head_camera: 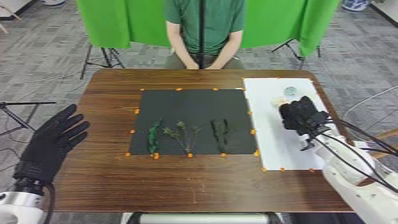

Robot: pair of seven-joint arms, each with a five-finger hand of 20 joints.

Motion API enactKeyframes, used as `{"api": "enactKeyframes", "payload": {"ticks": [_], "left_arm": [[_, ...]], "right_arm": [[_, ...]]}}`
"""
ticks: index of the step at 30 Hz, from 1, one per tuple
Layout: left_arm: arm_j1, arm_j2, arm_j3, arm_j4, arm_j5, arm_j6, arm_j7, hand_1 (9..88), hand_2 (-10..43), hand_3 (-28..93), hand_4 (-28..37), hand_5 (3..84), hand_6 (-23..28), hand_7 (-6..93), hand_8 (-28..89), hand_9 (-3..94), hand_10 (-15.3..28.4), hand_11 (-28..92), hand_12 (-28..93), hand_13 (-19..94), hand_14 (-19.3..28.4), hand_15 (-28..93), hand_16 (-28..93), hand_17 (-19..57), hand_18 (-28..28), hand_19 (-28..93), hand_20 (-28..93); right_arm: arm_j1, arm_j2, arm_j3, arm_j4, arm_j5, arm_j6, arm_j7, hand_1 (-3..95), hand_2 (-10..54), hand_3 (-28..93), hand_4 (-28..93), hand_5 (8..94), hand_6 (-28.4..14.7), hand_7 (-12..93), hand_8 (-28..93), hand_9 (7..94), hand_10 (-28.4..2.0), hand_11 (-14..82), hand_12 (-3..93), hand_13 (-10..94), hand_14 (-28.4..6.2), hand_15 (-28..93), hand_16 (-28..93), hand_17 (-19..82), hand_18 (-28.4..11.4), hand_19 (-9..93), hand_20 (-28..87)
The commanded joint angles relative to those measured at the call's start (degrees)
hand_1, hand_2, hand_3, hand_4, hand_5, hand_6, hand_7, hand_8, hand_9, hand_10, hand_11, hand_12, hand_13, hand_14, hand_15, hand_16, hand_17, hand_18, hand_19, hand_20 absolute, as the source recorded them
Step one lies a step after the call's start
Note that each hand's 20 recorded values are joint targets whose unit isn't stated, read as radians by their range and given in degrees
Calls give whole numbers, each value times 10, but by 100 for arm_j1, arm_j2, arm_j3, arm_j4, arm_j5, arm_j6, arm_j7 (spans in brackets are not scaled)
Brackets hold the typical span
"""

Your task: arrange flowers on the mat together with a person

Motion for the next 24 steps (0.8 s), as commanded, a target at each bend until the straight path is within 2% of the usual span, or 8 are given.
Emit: {"api": "enactKeyframes", "payload": {"ticks": [1,2,4,6,8,12,17,24], "left_arm": [[169,137,-161,-27,-110,18,-104,304,-54,675,-260,314,35,147,-80,266,109,171,190,223,137,255,33,-87,215,426,94],[186,192,-190,-23,-160,21,-117,303,-54,675,-260,314,35,147,-80,267,109,172,190,223,137,255,33,-87,215,425,94],[197,279,-249,-24,-127,4,-178,303,-56,678,-259,314,35,147,-81,267,110,171,190,223,137,254,33,-87,215,425,94],[188,368,-270,-21,-155,15,-208,303,-56,678,-260,314,36,146,-81,266,111,171,190,223,137,254,33,-87,216,427,95],[189,433,-296,-28,-146,39,-246,303,-56,679,-260,314,36,147,-81,266,111,171,191,223,136,254,33,-87,216,427,95],[146,544,-301,13,-133,26,-275,303,-56,678,-261,314,36,147,-81,266,110,171,191,223,136,255,34,-88,216,427,94],[144,608,-275,30,-157,57,-250,304,-57,678,-261,313,36,145,-80,266,110,171,192,223,136,256,34,-88,216,427,94],[141,692,-225,58,-189,138,-178,305,-56,676,-261,313,36,147,-81,265,110,171,191,223,137,257,34,-88,216,428,94]], "right_arm": [[1109,-278,-722,-533,139,681,-544,494,-95,777,-283,660,49,519,23,802,-50,233,524,681,-38,566,397,283,-152,664,445],[1318,-374,-864,-572,195,760,-665,494,-95,777,-283,661,49,519,23,803,-51,233,524,681,-38,567,397,284,-152,664,445],[1750,-570,-1199,-620,343,872,-906,495,-95,777,-283,666,51,516,17,807,-54,231,522,682,-38,567,395,285,-152,664,445],[2128,-807,-1494,-635,449,915,-1172,494,-95,779,-283,669,52,516,16,810,-56,229,521,682,-38,567,396,285,-151,664,445],[2402,-1113,-1688,-667,683,786,-1480,494,-95,779,-283,671,52,515,14,814,-55,225,521,682,-38,567,397,285,-151,664,445],[2960,-1551,-2281,-614,1176,643,-2096,495,-95,775,-283,674,56,514,11,816,-55,219,523,681,-38,563,399,284,-149,661,445],[3296,-2237,-2831,-360,1248,284,-2660,497,-95,770,-283,675,58,513,4,820,-55,209,517,678,-36,557,401,283,-148,659,444],[3509,-2964,-3396,291,830,-75,-3149,503,-95,755,-283,689,59,504,-29,830,-50,186,501,678,-32,544,403,282,-144,654,443]]}}
